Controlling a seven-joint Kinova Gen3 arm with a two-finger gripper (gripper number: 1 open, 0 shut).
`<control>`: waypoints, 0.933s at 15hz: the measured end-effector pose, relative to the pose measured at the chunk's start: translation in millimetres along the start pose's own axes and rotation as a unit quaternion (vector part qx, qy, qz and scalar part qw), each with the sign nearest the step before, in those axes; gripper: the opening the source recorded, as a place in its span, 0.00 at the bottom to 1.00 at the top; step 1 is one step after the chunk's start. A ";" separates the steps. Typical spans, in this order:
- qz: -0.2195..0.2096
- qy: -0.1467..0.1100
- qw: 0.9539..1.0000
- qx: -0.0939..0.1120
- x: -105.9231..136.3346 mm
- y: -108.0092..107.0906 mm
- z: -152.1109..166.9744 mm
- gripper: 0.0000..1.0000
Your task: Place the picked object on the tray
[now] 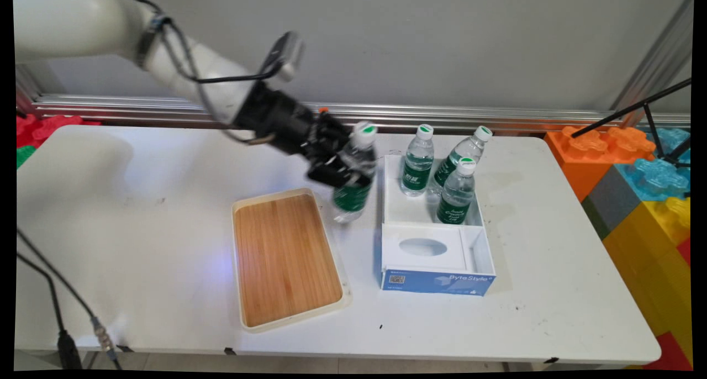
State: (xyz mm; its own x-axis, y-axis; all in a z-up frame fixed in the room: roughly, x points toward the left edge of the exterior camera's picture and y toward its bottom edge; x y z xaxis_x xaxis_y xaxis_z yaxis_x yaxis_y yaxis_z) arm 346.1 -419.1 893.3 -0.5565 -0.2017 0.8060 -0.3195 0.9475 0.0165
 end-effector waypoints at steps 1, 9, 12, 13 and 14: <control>0.003 -0.008 1.000 -0.006 -5.6 7.3 -9.4 0.00; 0.025 -0.043 0.998 -0.032 -59.6 46.2 -36.9 0.00; 0.028 -0.045 0.998 -0.036 -76.8 49.7 -26.5 0.00; 0.029 -0.047 0.998 -0.038 -84.0 50.6 -21.3 0.00; 0.029 -0.049 0.998 -0.040 -91.1 51.5 -16.5 0.00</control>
State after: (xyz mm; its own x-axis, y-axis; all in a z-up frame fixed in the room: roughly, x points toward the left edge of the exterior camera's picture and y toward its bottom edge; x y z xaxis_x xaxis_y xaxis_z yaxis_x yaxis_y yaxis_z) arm 393.0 -347.8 830.4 -0.6463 -0.1657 0.7448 -0.2249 0.9741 0.0216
